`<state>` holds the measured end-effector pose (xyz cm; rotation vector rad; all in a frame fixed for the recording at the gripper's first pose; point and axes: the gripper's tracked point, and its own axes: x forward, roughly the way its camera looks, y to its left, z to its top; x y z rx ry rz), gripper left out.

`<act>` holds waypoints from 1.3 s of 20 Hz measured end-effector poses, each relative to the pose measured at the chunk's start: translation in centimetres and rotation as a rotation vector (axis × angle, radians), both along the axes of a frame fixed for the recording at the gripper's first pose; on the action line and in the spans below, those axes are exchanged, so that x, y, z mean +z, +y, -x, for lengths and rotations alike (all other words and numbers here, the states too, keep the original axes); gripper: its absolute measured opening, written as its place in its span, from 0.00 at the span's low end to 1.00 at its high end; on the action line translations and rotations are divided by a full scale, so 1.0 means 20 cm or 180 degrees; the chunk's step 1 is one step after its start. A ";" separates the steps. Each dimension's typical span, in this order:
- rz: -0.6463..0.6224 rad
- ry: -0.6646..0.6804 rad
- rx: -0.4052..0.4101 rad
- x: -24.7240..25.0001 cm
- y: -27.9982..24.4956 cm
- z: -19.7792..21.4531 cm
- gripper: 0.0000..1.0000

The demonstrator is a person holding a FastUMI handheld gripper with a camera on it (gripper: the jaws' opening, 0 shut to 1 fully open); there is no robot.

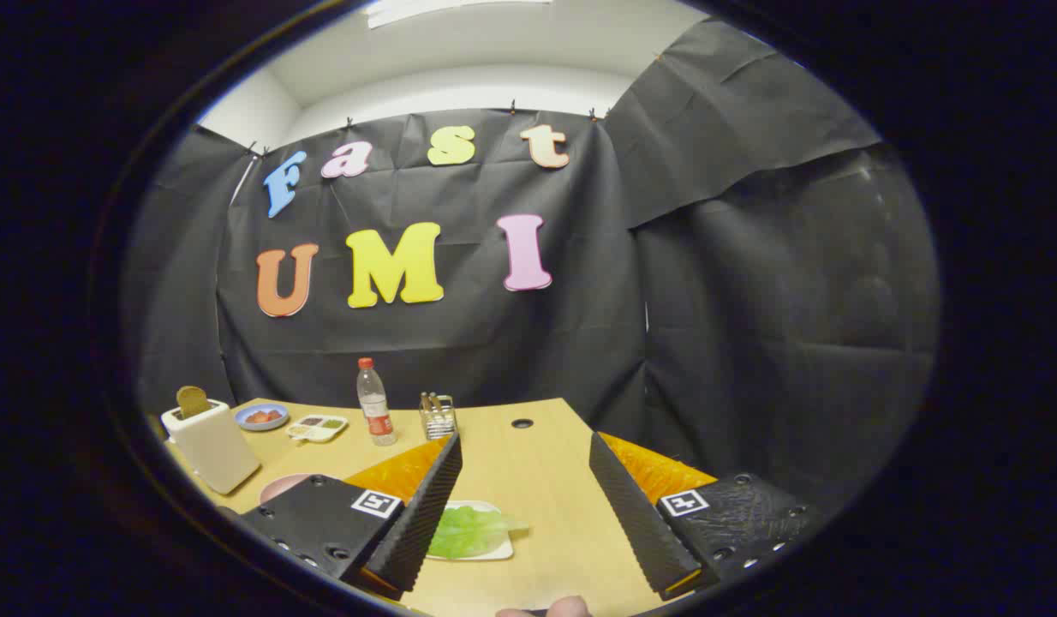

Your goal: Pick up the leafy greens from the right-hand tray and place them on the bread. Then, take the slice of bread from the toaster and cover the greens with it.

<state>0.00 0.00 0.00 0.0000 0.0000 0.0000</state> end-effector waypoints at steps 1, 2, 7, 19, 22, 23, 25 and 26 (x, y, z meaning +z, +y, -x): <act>-0.0032 0.0049 0.0018 -0.02 0.01 -0.01 0.95; -0.0041 0.0096 0.0017 -0.04 0.02 -0.03 0.95; -0.0102 0.0364 0.0060 -0.16 0.11 -0.09 0.95; -0.0797 0.1141 -0.0028 -0.54 0.11 -0.29 0.96; -0.0907 0.1283 -0.0118 -0.62 0.09 -0.32 0.96; -0.0961 0.1333 -0.0141 -0.65 0.09 -0.34 0.96; -0.1086 0.1417 -0.0178 -0.68 0.10 -0.38 0.96; -0.1176 0.1462 -0.0192 -0.70 0.10 -0.39 0.96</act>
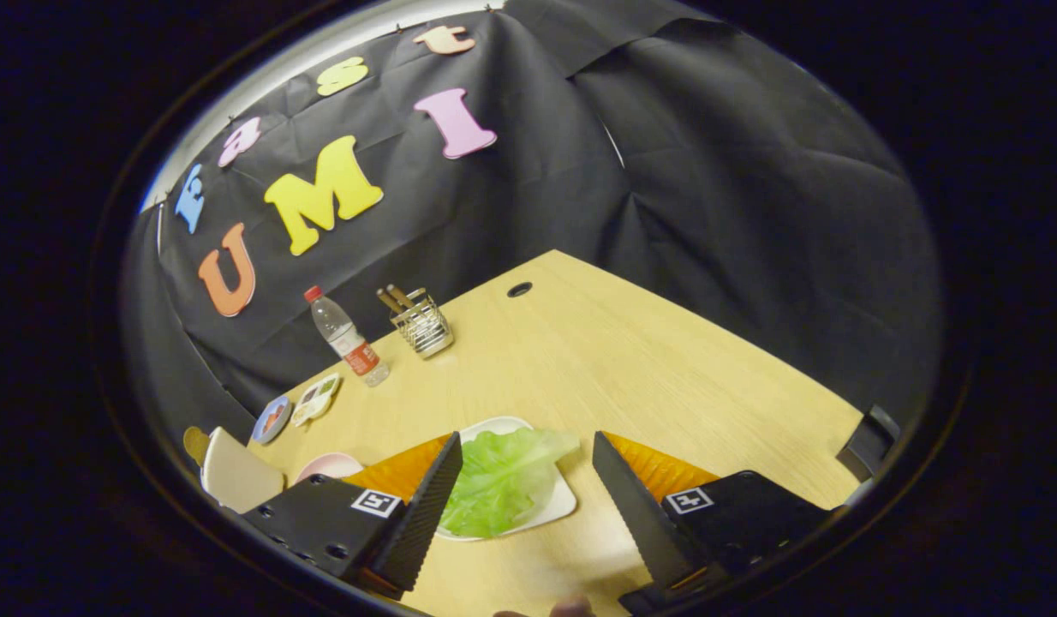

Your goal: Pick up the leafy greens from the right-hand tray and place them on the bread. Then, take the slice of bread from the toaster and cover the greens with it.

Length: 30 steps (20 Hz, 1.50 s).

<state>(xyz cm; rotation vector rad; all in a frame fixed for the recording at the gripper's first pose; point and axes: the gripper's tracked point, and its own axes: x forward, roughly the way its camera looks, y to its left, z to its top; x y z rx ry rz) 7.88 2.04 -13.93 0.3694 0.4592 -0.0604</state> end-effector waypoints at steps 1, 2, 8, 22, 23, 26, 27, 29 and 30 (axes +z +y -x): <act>-0.0093 0.0058 -0.0032 -0.02 0.01 -0.01 0.96; -0.0185 0.0118 -0.0056 -0.04 0.02 -0.03 0.96; -0.0303 0.0237 -0.0240 -0.12 -0.05 -0.12 0.89; -0.0684 0.0361 -0.0275 -0.20 -0.06 -0.21 0.11; -0.0688 0.0334 -0.0230 -0.17 -0.06 -0.21 0.01; -0.0708 0.0178 -0.0133 -0.07 -0.05 -0.18 0.00; -0.0704 0.0121 -0.0107 -0.04 -0.03 -0.17 0.00; -0.0697 -0.0018 -0.0044 0.05 0.00 -0.15 0.00; -0.0700 -0.0095 -0.0013 0.10 0.02 -0.14 0.00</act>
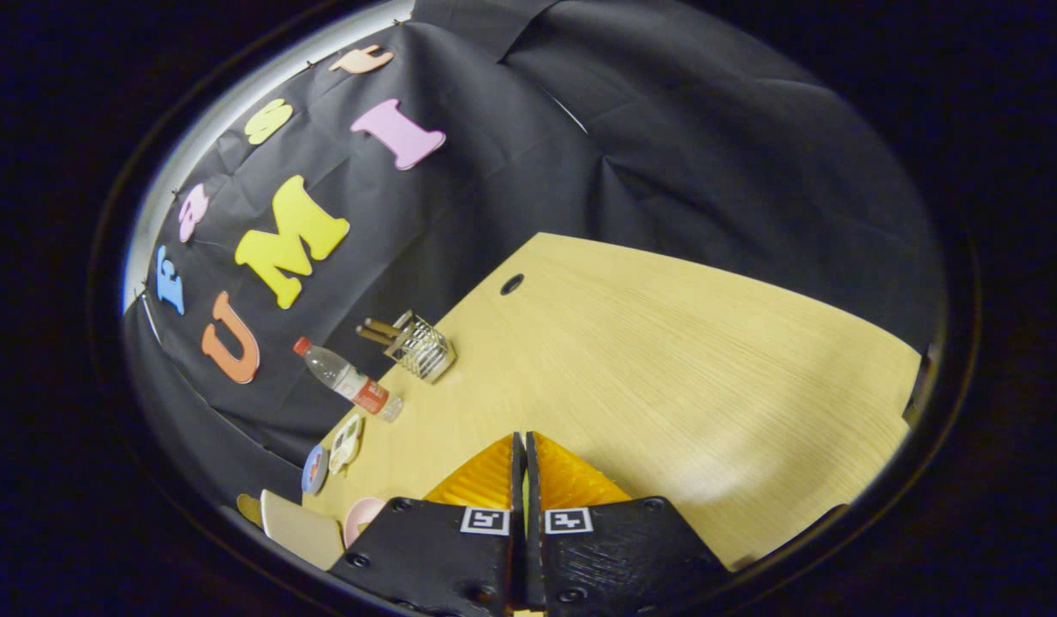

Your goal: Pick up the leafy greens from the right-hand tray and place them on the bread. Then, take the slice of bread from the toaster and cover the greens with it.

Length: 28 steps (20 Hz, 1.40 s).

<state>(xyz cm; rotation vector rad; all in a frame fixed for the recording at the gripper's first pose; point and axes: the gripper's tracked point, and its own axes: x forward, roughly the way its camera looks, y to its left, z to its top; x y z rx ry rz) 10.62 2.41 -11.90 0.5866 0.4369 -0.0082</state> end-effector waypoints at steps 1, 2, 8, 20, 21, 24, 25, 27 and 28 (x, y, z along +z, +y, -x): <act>-0.0010 -0.0070 0.0024 0.05 0.02 0.01 0.01; -0.0021 -0.0123 0.0053 0.09 0.05 0.02 0.01; -0.0096 -0.0422 0.0293 0.31 0.32 0.12 0.01; -0.0237 -0.0431 0.1222 0.32 1.23 0.25 0.00; -0.0239 -0.0403 0.1300 0.29 1.30 0.25 0.00; -0.0375 -0.0330 0.1453 0.23 1.45 0.27 0.00; -0.0441 -0.0306 0.1497 0.21 1.50 0.27 0.00; -0.0531 -0.0270 0.1537 0.14 1.55 0.27 0.00; -0.0546 -0.0236 0.1511 0.10 1.55 0.25 0.00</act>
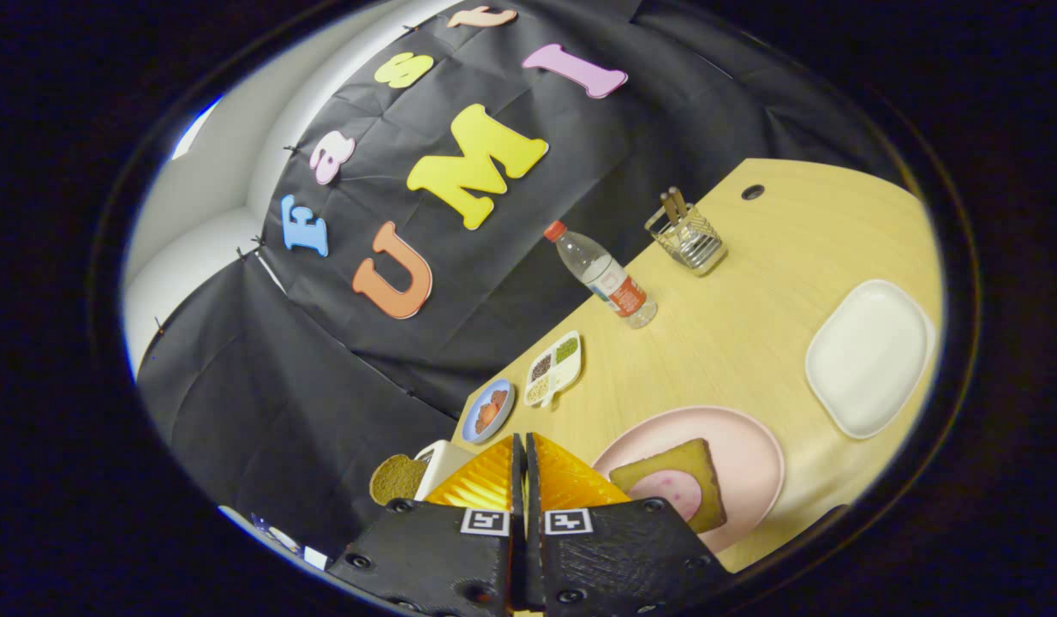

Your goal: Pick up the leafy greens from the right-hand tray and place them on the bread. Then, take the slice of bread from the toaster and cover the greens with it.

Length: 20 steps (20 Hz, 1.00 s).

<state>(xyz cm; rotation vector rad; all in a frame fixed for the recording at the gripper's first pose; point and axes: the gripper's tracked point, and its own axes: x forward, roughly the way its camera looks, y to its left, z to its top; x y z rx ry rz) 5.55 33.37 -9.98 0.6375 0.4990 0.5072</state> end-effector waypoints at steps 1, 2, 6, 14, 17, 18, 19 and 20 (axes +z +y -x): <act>-0.0031 0.0057 -0.0028 -0.05 -0.01 -0.02 0.00; -0.0029 0.0142 -0.0074 -0.12 -0.02 -0.04 0.00; 0.0219 0.0247 -0.0235 -0.26 -0.13 -0.10 0.00; 0.0849 0.0180 -0.0495 -0.43 -0.34 -0.13 0.01; 0.1049 0.0109 -0.0530 -0.45 -0.37 -0.14 0.01; 0.1079 0.0101 -0.0534 -0.46 -0.38 -0.13 0.05; 0.1117 0.0068 -0.0563 -0.45 -0.39 -0.13 0.16; 0.1141 0.0003 -0.0590 -0.43 -0.40 -0.13 0.17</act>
